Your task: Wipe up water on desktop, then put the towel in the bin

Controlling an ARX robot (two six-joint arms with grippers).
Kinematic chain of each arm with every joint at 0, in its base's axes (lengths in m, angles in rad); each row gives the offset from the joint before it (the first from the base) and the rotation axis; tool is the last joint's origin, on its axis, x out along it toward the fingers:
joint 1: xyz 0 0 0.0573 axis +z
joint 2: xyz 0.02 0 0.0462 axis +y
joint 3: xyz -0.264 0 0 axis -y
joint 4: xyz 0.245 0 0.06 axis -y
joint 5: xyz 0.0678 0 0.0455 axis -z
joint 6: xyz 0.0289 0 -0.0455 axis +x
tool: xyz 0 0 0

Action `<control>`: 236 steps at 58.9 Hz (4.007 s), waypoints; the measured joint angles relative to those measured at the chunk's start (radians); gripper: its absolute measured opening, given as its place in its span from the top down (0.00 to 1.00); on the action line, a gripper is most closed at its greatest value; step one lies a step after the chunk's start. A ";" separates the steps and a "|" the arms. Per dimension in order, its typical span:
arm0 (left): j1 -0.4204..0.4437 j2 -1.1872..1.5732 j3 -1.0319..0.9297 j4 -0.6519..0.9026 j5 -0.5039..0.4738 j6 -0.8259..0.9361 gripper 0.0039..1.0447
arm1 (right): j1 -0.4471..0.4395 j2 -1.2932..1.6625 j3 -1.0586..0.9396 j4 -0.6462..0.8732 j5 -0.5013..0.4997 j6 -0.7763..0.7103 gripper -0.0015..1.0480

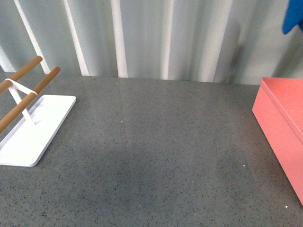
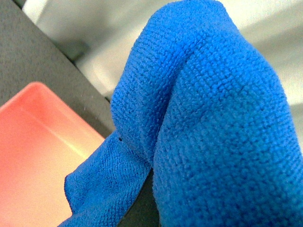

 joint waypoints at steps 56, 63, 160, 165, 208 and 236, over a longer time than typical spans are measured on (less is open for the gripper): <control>0.000 0.000 0.000 0.000 0.000 0.000 0.06 | -0.189 0.343 0.266 -0.646 0.082 0.637 0.92; 0.000 0.000 0.000 0.000 0.000 0.000 0.06 | -0.213 0.354 0.271 -0.691 0.106 0.674 0.75; 0.000 0.000 0.000 0.000 0.000 0.000 0.06 | 0.023 -0.543 -0.311 0.064 -0.058 0.811 0.07; 0.000 0.000 0.000 0.000 0.000 0.000 0.06 | 0.066 -0.732 -0.521 0.182 -0.042 0.885 0.18; 0.000 0.000 0.000 0.000 0.000 0.000 0.06 | 0.194 -1.230 -1.088 0.267 0.070 1.006 0.97; 0.000 0.000 0.000 0.000 0.000 0.000 0.06 | 0.194 -1.402 -1.158 0.171 0.070 1.010 0.97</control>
